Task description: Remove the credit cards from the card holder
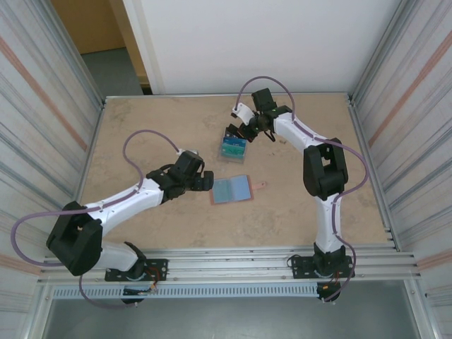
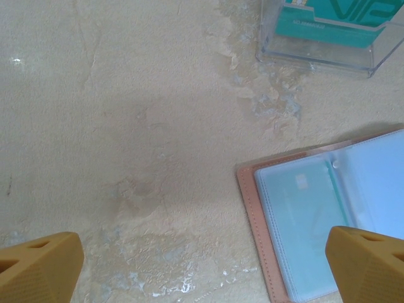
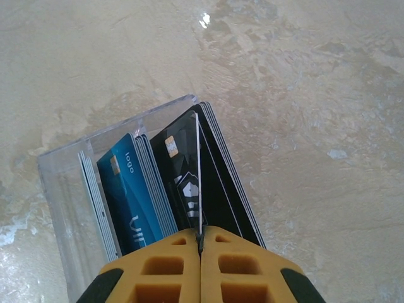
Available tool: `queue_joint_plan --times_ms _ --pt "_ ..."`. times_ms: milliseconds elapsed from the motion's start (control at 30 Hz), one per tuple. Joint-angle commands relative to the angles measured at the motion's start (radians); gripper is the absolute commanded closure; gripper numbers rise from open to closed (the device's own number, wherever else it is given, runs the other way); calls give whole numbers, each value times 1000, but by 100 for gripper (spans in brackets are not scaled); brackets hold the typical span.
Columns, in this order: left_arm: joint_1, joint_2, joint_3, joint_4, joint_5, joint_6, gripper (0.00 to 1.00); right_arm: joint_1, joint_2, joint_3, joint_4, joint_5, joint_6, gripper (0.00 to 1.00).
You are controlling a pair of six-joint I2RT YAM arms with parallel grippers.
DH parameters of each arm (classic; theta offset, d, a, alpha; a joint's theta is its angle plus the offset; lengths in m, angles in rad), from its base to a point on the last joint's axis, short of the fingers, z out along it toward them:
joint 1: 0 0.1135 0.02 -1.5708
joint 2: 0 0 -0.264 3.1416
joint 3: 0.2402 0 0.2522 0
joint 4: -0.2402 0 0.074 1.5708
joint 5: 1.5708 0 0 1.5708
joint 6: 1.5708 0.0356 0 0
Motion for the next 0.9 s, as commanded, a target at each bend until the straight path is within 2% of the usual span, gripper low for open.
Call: queue_joint_plan --times_ms 0,133,400,600,733,867 --pt "8 4 22 -22 -11 -4 1 -2 22 27 -25 9 -25 85" --pt "9 3 23 -22 -10 -4 1 -2 19 27 -30 8 -31 86" --pt "9 -4 24 -24 -11 -7 1 3 0 28 -44 11 -11 82" --pt "18 -33 4 -22 -19 -34 1 21 -106 -46 -6 21 118 76" --pt "37 -76 -34 -4 -18 -60 2 63 -225 -190 69 98 271 69" --pt "66 -121 -73 8 -15 -78 1 156 -344 -346 98 265 418 63"
